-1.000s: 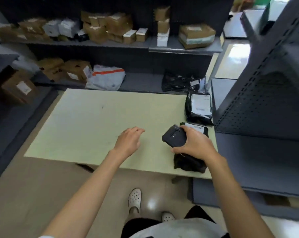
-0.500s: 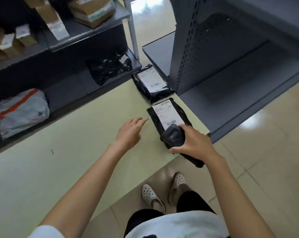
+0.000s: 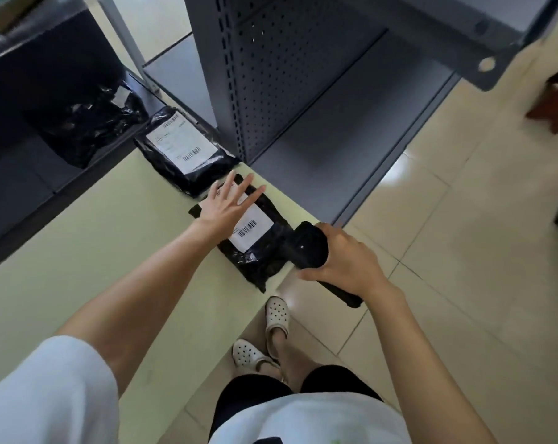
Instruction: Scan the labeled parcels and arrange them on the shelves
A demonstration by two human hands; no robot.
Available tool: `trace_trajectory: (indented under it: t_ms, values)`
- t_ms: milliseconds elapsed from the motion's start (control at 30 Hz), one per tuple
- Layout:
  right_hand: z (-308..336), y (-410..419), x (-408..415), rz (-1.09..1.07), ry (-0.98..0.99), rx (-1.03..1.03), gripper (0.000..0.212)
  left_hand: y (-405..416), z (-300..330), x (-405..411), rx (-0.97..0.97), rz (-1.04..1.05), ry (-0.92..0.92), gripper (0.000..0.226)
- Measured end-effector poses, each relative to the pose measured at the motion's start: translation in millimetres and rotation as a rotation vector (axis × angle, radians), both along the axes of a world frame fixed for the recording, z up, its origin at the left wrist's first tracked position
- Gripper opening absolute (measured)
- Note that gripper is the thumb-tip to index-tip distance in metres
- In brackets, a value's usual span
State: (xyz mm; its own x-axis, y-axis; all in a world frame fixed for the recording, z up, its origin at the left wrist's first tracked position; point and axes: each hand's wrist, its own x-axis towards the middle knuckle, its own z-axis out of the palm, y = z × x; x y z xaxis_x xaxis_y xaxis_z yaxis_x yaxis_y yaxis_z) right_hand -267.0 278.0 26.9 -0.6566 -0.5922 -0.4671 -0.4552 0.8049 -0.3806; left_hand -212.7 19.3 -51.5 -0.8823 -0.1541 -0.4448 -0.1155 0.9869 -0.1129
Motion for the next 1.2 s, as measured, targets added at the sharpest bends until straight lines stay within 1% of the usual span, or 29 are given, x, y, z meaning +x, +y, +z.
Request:
trace_trajectory:
  t_ms: [100,167,200,300,367,433,533,600,667,733,800,967,1067,1200]
  values:
    - [-1,4,-12,-0.005,0.012,0.005,0.097,-4,-2,-14,-0.045,-0.032,-0.149,0.106]
    - [-1,4,-16,-0.007,0.010,0.003,0.096,-8,-5,-9,-0.051,-0.005,-0.216,0.107]
    - [-1,4,-17,-0.007,0.007,0.000,0.096,-9,-8,-3,-0.038,0.024,-0.228,0.115]
    - [-2,1,-19,0.009,0.007,-0.016,0.093,-8,-19,26,-0.030,0.080,-0.258,0.147]
    - [-2,-6,-18,0.033,0.004,-0.024,0.090,-7,-27,50,-0.016,0.116,-0.244,0.154]
    - [-1,-15,-14,0.063,0.000,-0.032,0.091,-7,-32,76,0.016,0.140,-0.215,0.156]
    - [3,-30,-3,0.115,-0.010,-0.041,0.094,-10,-40,113,0.059,0.192,-0.114,0.153]
    - [7,-41,6,0.159,-0.006,-0.043,0.095,-10,-41,136,0.092,0.276,-0.014,0.149]
    - [11,-55,16,0.198,0.011,-0.053,0.094,-12,-37,157,0.086,0.334,0.104,0.148]
    - [19,-71,28,0.233,0.005,-0.078,0.088,-18,-31,178,0.069,0.359,0.177,0.146]
    - [29,-91,43,0.261,-0.010,-0.106,0.081,-29,-20,199,0.032,0.390,0.229,0.137]
    - [58,-151,88,0.372,0.060,-0.109,0.077,-67,30,256,-0.104,0.551,0.396,0.120]
    - [79,-186,118,0.429,0.098,-0.119,0.070,-97,66,290,-0.207,0.644,0.509,0.116]
    - [113,-226,158,0.505,0.179,-0.208,0.075,-129,111,328,-0.306,0.705,0.607,0.113]
